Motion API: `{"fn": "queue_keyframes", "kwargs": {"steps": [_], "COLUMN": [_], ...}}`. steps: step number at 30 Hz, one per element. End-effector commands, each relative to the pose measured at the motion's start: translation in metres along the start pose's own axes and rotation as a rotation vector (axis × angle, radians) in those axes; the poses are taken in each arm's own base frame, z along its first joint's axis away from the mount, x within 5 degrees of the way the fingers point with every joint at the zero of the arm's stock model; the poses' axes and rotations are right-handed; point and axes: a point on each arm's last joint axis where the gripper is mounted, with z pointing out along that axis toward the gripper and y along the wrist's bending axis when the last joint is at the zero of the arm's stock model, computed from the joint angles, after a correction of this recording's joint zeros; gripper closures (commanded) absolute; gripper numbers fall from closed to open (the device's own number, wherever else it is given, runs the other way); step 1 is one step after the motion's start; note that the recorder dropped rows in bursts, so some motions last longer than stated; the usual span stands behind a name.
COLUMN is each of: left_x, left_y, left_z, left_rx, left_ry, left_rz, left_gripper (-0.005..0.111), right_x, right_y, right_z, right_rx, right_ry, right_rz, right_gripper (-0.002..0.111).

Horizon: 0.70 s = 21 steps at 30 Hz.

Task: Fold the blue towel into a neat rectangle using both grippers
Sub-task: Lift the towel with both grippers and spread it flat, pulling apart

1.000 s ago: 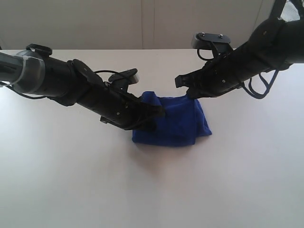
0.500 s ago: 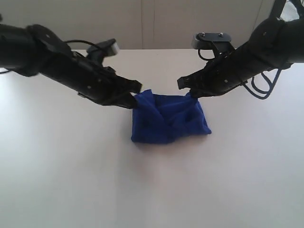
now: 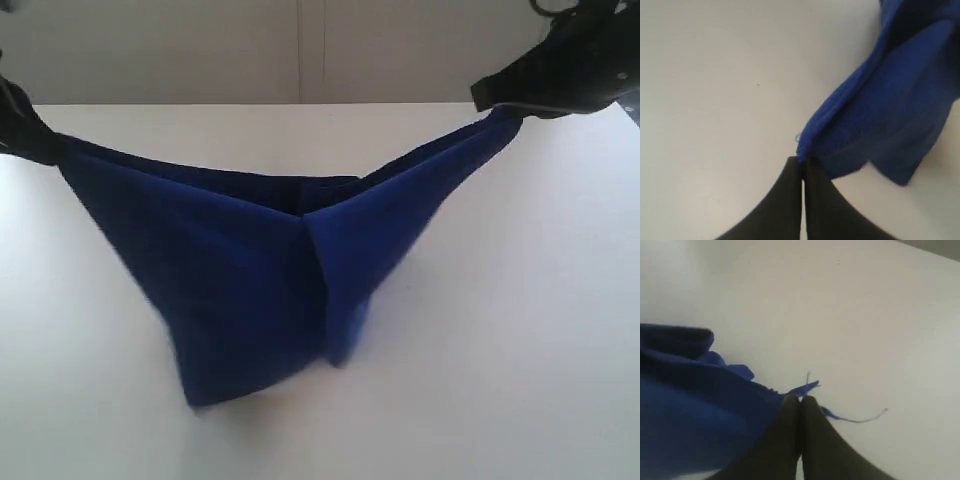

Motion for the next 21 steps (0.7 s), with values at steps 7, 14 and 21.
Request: {"fn": "queue_keyframes", "kwargs": {"steps": [7, 14, 21], "left_x": [0.049, 0.094, 0.115], "left_y": [-0.047, -0.086, -0.106], "left_z": [-0.109, -0.162, -0.184], "left_rx": [-0.2, -0.272, -0.309], "left_ry": [-0.005, -0.087, -0.206], "left_rz": [-0.044, -0.1, -0.154], "left_gripper": [0.107, 0.107, 0.107], "right_x": [0.035, 0.086, 0.105], "right_y": [0.017, 0.036, 0.041], "right_z": [-0.143, -0.223, -0.252], "right_rx": [0.067, 0.067, 0.094], "right_ry": [-0.068, -0.139, -0.245], "right_rz": [-0.085, -0.036, -0.032], "right_gripper": [0.108, 0.108, 0.108]}}
